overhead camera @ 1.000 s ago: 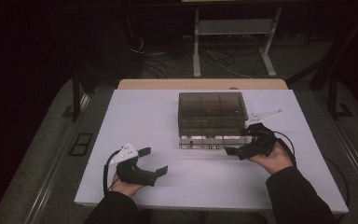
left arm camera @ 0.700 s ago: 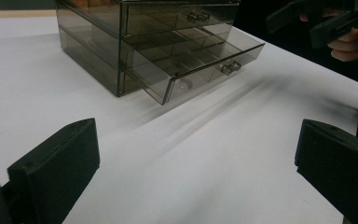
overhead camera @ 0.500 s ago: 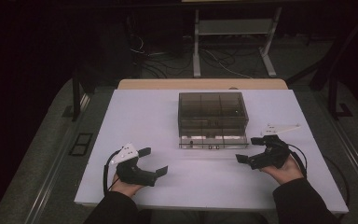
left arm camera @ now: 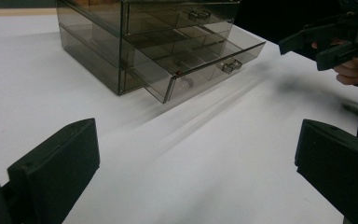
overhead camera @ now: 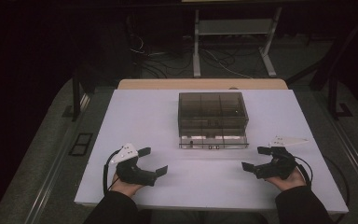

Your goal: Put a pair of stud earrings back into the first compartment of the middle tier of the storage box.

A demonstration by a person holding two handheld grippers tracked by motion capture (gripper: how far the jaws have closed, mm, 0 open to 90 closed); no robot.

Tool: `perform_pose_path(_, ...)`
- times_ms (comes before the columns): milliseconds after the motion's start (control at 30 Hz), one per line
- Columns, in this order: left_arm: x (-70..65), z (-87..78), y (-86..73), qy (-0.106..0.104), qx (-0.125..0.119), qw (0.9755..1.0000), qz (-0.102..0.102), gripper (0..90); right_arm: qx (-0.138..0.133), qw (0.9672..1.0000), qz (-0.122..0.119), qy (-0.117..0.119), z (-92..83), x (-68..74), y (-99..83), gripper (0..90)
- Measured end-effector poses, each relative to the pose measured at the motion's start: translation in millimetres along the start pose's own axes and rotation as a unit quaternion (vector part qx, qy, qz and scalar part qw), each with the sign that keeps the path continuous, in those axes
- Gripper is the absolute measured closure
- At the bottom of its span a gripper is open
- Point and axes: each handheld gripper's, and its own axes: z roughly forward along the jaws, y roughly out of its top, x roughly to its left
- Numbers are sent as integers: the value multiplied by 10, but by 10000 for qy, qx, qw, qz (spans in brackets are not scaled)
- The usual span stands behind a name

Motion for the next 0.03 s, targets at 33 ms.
perform_pose_path(33,1,3,0,-1,-1,10000,-2,0,-19,10000,-13,-17,-5,4,-10,3)
